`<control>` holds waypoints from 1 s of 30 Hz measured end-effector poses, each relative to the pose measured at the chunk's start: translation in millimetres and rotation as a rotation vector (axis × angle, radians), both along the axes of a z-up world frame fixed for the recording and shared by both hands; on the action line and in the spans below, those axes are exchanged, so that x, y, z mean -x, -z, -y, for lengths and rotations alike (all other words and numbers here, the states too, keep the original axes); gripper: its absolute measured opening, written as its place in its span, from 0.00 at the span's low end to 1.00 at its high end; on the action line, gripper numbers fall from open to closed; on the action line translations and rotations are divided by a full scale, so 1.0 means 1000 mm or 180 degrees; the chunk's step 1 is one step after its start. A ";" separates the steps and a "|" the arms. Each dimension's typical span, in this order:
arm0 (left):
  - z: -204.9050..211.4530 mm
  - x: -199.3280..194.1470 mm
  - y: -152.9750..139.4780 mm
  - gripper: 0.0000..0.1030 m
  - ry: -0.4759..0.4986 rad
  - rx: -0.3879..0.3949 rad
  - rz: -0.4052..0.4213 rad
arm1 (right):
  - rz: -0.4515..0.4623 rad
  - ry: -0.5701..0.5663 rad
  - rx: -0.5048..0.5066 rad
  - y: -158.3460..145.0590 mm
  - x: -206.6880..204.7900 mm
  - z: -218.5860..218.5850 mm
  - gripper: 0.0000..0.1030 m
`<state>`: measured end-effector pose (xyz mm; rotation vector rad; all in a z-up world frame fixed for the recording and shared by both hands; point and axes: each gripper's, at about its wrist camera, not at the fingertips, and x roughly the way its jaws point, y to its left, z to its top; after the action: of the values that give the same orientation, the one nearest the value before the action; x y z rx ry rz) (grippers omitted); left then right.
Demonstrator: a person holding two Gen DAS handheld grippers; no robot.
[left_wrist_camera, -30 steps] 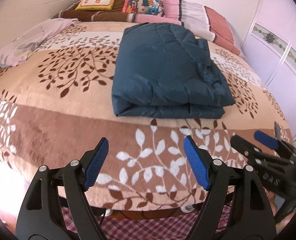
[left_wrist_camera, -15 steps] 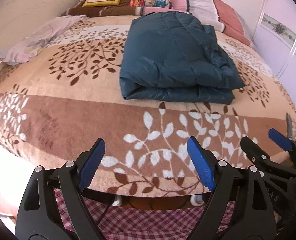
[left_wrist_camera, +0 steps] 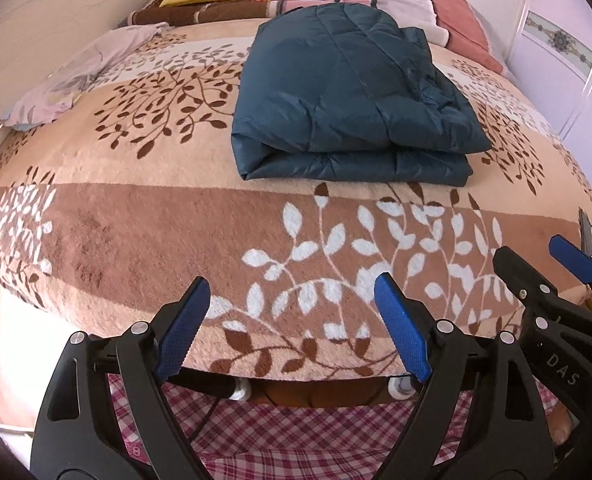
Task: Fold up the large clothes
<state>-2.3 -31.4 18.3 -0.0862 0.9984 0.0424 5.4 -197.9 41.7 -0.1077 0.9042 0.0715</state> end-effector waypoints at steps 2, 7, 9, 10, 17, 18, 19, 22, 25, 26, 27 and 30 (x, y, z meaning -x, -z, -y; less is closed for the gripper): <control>0.000 0.001 -0.001 0.81 0.0009 -0.0011 0.0017 | -0.0011 -0.0001 -0.0018 0.001 0.000 0.000 0.76; 0.002 0.001 -0.003 0.81 0.0016 -0.0030 0.0030 | -0.0010 -0.0032 -0.0017 0.001 0.000 -0.001 0.76; 0.002 0.001 -0.003 0.81 0.0017 -0.0036 0.0032 | -0.0017 -0.0039 -0.0029 0.001 0.000 -0.001 0.76; 0.002 0.001 -0.003 0.81 0.0019 -0.0035 0.0030 | -0.0024 -0.0042 -0.0037 0.001 0.000 -0.001 0.76; 0.002 0.002 -0.004 0.81 0.0009 -0.0044 0.0028 | -0.0044 -0.0050 -0.0065 0.002 0.000 -0.001 0.76; 0.002 0.002 -0.004 0.81 0.0011 -0.0044 0.0030 | -0.0050 -0.0053 -0.0069 0.002 0.000 -0.001 0.76; 0.002 0.002 -0.004 0.81 0.0009 -0.0041 0.0030 | -0.0057 -0.0055 -0.0073 0.002 -0.001 -0.001 0.76; 0.002 0.002 -0.004 0.81 0.0009 -0.0044 0.0031 | -0.0072 -0.0053 -0.0085 0.003 -0.001 -0.001 0.76; 0.002 0.002 -0.004 0.80 0.0011 -0.0040 0.0031 | -0.0069 -0.0053 -0.0087 0.003 -0.001 -0.001 0.76; 0.002 0.002 -0.004 0.80 0.0012 -0.0041 0.0032 | -0.0068 -0.0054 -0.0087 0.003 -0.001 -0.002 0.76; 0.002 0.003 -0.004 0.80 0.0017 -0.0039 0.0033 | -0.0071 -0.0055 -0.0088 0.003 -0.001 -0.002 0.76; 0.002 0.003 -0.005 0.80 0.0029 -0.0040 0.0038 | -0.0079 -0.0051 -0.0084 0.003 -0.001 -0.002 0.76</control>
<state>-5.4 -33.7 23.5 -0.0703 0.9866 0.0397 6.6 -196.3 38.8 -0.0897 0.9270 0.0998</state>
